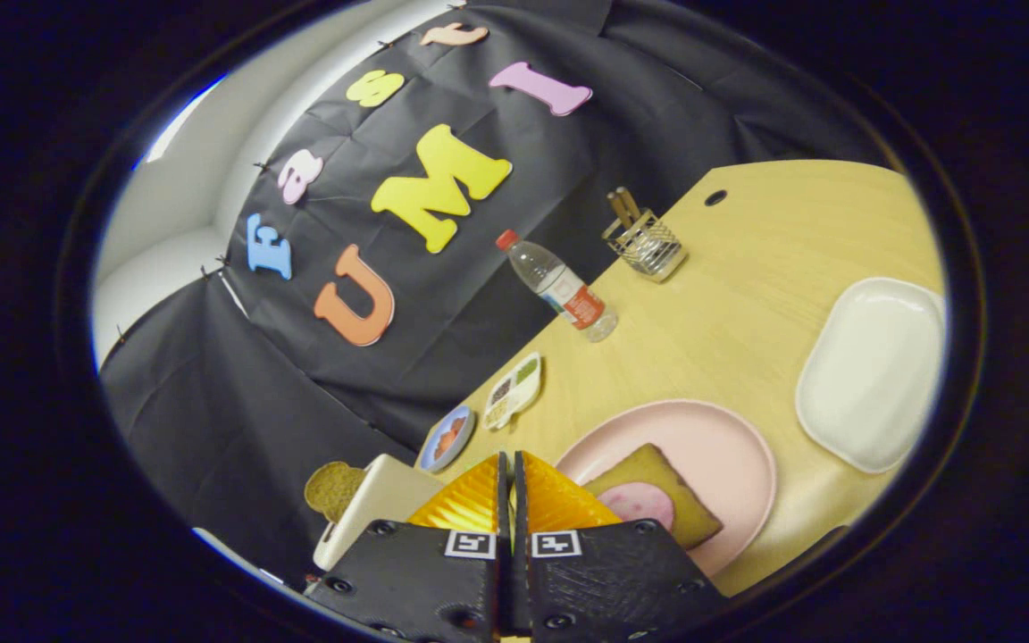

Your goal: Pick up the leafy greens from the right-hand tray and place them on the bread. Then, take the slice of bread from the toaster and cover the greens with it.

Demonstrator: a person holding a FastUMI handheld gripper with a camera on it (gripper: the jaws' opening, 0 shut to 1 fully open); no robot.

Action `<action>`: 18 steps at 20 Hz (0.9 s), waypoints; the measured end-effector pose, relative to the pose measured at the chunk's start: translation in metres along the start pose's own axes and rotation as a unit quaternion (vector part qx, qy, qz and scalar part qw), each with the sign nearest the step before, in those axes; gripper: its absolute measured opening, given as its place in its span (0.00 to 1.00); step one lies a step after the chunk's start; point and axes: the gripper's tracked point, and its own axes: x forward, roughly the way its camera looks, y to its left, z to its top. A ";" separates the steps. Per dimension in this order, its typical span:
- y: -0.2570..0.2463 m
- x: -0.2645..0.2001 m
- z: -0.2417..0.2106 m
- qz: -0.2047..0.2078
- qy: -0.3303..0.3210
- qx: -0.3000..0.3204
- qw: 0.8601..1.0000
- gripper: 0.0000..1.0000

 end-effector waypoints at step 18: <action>-0.051 -0.017 0.033 -0.143 -0.071 -0.180 0.971 0.67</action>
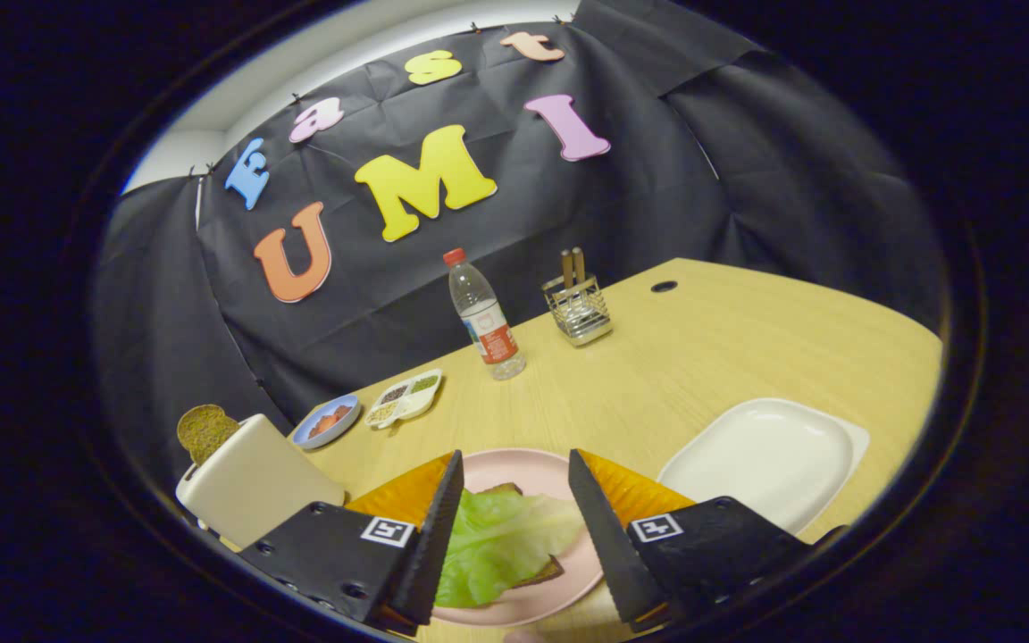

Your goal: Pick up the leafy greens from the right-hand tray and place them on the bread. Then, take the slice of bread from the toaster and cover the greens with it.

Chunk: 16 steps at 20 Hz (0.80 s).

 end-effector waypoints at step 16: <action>0.191 -0.093 0.060 0.025 -0.141 -0.137 0.980 0.95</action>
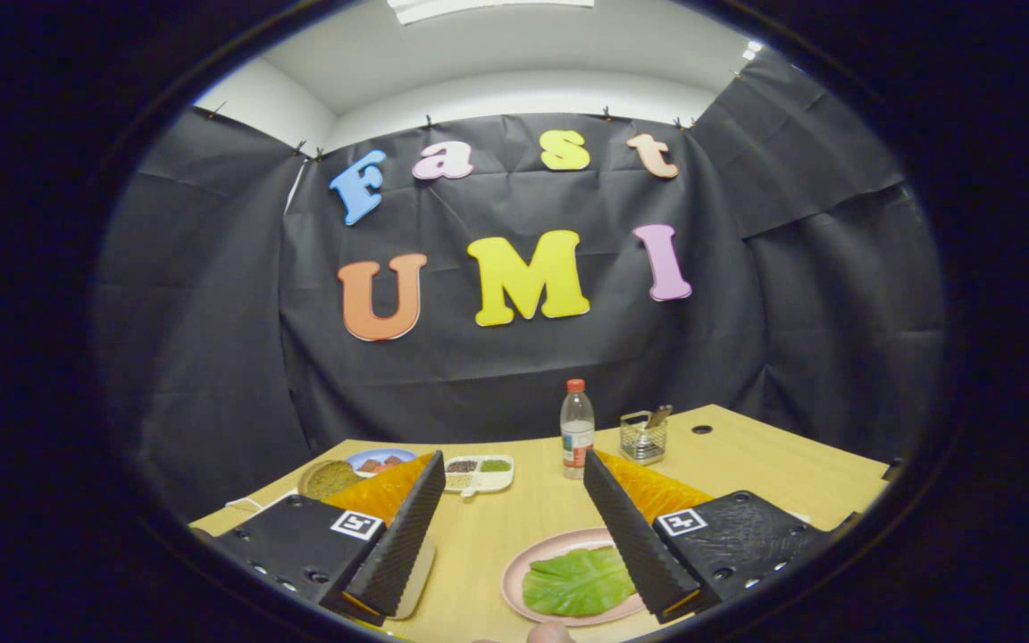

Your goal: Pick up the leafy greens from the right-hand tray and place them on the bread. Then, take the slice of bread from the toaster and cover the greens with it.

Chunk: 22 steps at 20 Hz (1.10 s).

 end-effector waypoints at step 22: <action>0.154 0.062 -0.092 0.027 0.125 -0.051 0.990 0.82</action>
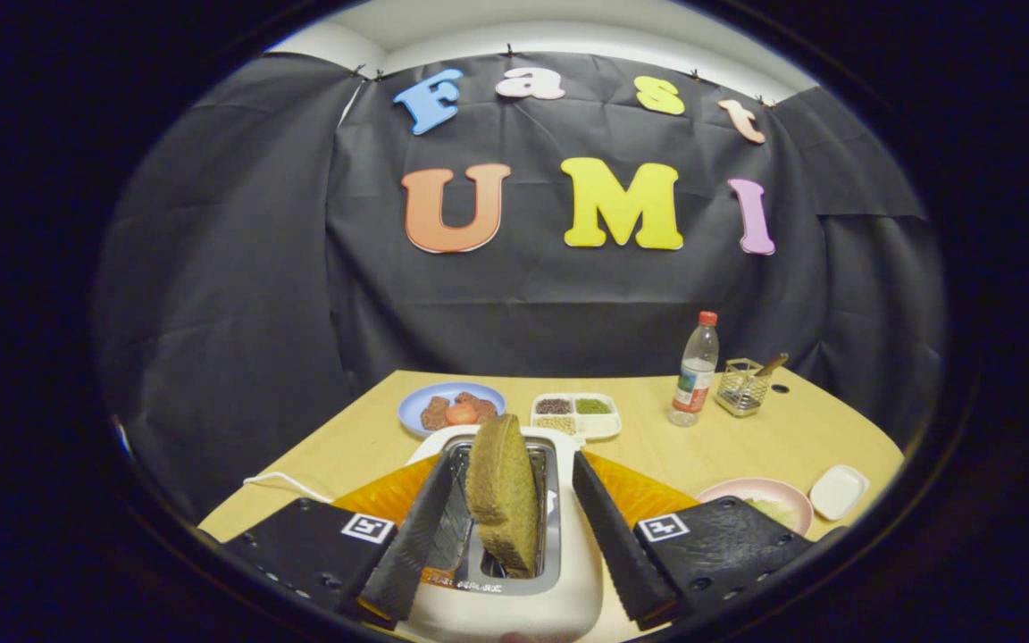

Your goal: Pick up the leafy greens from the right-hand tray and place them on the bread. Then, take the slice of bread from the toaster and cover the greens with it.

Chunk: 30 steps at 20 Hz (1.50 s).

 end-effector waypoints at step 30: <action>-0.192 -0.074 0.053 0.009 -0.117 0.107 0.987 0.08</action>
